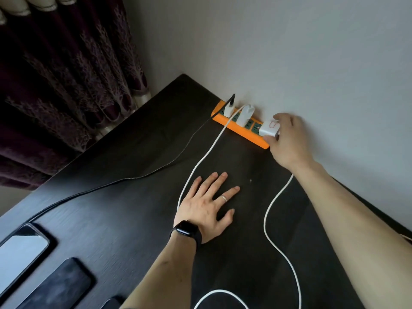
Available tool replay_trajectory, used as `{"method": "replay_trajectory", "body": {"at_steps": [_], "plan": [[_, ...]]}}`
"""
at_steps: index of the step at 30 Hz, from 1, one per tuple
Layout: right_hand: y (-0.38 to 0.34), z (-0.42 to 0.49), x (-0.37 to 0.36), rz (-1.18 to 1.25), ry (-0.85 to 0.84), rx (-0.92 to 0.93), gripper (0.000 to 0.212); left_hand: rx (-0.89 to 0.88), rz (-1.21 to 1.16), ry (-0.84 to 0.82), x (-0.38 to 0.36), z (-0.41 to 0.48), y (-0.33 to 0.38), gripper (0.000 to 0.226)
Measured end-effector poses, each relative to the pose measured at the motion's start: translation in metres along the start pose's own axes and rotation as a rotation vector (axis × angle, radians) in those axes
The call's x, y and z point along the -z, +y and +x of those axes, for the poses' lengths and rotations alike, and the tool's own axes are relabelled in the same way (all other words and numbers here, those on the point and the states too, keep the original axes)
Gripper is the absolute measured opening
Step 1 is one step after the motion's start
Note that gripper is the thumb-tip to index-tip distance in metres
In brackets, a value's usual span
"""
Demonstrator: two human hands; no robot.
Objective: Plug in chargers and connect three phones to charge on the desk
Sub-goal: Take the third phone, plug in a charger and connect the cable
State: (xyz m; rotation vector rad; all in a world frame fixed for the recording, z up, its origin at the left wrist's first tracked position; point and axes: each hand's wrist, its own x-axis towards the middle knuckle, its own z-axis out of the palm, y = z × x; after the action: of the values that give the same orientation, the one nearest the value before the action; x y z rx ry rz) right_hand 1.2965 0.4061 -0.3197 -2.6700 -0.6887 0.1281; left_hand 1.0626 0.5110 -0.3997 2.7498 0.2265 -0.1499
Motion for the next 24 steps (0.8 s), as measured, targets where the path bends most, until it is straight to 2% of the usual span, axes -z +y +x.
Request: {"method": "replay_trajectory", "body": {"at_steps": [6,13,20,24], "plan": [[-0.011,0.006,-0.003,-0.192,-0.033,0.084,0.048,-0.001,-0.019,-0.013,-0.002,-0.001,-0.003,0.059],[-0.022,0.021,0.003,-0.345,-0.127,0.030,0.053,-0.004,-0.037,-0.028,-0.001,0.000,-0.003,0.060],[-0.030,0.021,-0.002,-0.256,0.022,0.083,0.046,-0.009,-0.043,-0.045,0.000,0.001,-0.002,0.060],[-0.033,0.021,0.000,-0.313,0.043,0.095,0.039,-0.016,-0.053,-0.062,0.002,0.001,-0.004,0.060]]}}
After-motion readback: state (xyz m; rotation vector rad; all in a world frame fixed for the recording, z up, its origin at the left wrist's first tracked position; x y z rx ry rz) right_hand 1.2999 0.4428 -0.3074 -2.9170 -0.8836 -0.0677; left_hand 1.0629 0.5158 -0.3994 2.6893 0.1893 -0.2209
